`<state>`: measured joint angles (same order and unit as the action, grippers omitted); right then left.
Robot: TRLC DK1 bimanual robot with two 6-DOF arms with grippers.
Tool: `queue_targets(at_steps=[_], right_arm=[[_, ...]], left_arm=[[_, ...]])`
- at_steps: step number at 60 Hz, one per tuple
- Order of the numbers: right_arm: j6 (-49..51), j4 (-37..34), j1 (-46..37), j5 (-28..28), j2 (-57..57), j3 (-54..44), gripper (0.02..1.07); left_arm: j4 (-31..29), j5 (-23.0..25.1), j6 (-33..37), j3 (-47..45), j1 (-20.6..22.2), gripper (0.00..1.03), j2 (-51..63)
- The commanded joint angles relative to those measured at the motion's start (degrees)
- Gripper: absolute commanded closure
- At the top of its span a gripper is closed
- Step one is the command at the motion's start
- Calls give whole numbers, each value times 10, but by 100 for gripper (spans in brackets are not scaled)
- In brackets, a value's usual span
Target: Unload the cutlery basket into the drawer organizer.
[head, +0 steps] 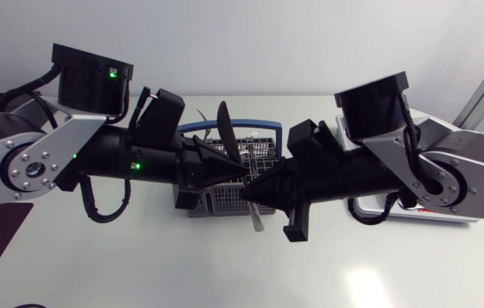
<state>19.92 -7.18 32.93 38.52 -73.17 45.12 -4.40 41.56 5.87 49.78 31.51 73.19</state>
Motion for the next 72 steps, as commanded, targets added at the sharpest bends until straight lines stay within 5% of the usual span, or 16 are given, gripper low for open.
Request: queue_targets(at_steps=[1,15,30,51,72], right_arm=[[10,-11,10,1,-9,9,101],[10,-20,-4,-17,-7,2,101],[12,-52,-76,-34,24,0,101],[92,-155,-287,-22,57,25,101],[219,-220,-565,12,-131,162,101]], left_arm=[[21,3,-24,20,-4,68,-2],[24,-10,-31,16,-4,34,-24],[0,-59,-26,4,9,20,-61],[-47,-180,32,-4,32,20,-60],[-54,-241,50,0,41,20,-31]])
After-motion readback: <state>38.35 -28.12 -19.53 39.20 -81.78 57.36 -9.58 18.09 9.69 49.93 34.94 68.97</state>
